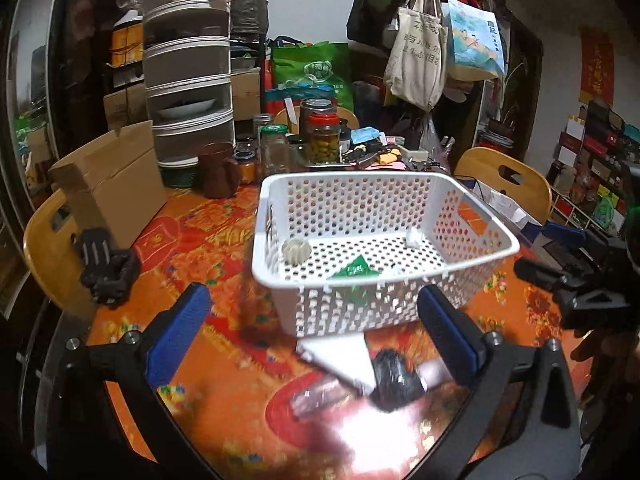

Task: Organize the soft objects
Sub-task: 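Withdraw both tools from the basket toward the remaining items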

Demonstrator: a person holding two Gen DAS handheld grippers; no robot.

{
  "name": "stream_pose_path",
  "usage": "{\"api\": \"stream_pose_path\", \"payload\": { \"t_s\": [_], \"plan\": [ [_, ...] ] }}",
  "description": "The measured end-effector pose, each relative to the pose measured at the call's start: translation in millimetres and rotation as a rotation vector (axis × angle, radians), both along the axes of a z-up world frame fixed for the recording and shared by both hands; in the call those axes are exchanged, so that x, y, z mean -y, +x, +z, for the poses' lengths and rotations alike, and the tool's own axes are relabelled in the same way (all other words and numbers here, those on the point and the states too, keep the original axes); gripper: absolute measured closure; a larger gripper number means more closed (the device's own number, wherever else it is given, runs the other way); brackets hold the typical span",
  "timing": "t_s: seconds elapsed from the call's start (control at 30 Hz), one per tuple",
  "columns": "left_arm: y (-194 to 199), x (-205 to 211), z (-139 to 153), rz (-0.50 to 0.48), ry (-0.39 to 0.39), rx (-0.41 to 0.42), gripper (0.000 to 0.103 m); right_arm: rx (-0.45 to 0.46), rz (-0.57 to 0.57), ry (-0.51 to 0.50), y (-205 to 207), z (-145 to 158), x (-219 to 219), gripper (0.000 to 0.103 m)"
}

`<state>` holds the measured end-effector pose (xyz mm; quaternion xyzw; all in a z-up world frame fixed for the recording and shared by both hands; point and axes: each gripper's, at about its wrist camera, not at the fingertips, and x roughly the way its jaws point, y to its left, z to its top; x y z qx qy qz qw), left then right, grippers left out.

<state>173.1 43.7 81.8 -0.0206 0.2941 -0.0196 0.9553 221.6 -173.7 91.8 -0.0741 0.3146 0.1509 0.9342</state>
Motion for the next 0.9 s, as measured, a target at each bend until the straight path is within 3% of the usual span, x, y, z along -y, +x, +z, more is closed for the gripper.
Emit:
{"api": "stream_pose_path", "payload": {
  "t_s": [0.2, 0.37, 0.6, 0.9],
  "plan": [
    [-47.2, -1.0, -20.0, 0.050, 0.032, 0.032, 0.000, -0.007, 0.006, 0.045, -34.1, -18.0, 11.6, 0.000],
    [-62.8, 6.4, -58.6, 0.055, 0.044, -0.029, 0.000, -0.037, -0.009, 0.065, -56.1, -43.2, 19.5, 0.000],
    [-43.6, 5.6, -113.8, 0.057, 0.001, -0.149, 0.000, -0.117, -0.011, 0.065, -68.8, -83.8, 17.1, 0.000],
    [-13.2, 0.7, -145.3, 0.072, -0.011, -0.231, 0.000, -0.228, 0.042, 0.074, -56.9, -115.2, -4.8, 0.000]
  ]
}}
